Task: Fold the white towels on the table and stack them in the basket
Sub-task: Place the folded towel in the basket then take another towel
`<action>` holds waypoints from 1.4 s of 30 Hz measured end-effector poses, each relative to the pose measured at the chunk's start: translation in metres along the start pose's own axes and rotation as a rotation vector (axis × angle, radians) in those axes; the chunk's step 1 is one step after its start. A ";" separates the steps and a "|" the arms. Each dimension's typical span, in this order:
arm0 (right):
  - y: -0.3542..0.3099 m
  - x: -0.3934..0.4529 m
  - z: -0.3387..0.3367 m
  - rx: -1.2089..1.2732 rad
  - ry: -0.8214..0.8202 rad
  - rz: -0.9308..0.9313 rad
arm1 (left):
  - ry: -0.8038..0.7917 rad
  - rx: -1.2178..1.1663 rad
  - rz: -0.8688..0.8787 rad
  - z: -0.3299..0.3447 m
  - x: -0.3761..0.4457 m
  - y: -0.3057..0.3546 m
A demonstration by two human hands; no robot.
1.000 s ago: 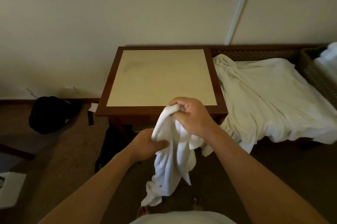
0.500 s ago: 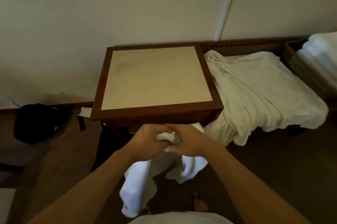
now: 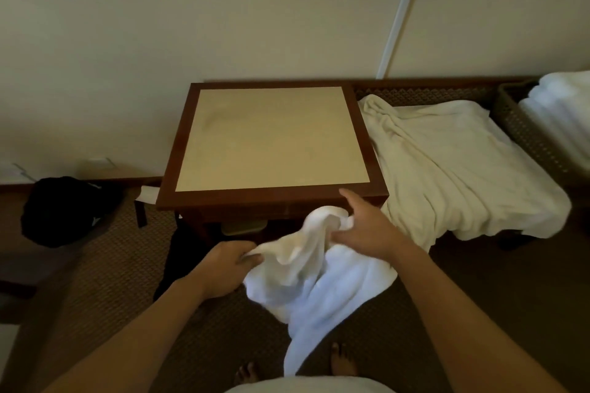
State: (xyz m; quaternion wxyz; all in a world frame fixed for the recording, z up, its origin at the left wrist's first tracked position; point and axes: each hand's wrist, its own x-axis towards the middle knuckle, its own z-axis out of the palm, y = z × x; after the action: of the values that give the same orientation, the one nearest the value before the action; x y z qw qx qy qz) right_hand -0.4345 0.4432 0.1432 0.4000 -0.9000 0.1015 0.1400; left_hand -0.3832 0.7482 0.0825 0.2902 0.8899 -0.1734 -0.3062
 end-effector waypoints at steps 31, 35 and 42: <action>-0.015 -0.002 0.049 0.294 -0.324 -0.061 | -0.052 -0.304 0.008 -0.005 0.008 0.085; -0.018 0.002 0.045 0.076 -0.299 -0.163 | -0.200 -0.108 0.184 -0.011 0.005 0.087; -0.015 0.009 0.046 0.056 -0.067 -0.033 | -0.147 -0.178 0.140 -0.007 -0.002 0.065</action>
State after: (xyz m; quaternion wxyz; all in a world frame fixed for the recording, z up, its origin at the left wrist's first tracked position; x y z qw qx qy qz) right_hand -0.4297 0.4868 0.1207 0.4306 -0.8848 0.0771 0.1603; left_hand -0.3889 0.7019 0.1286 0.3753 0.8216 -0.2278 -0.3637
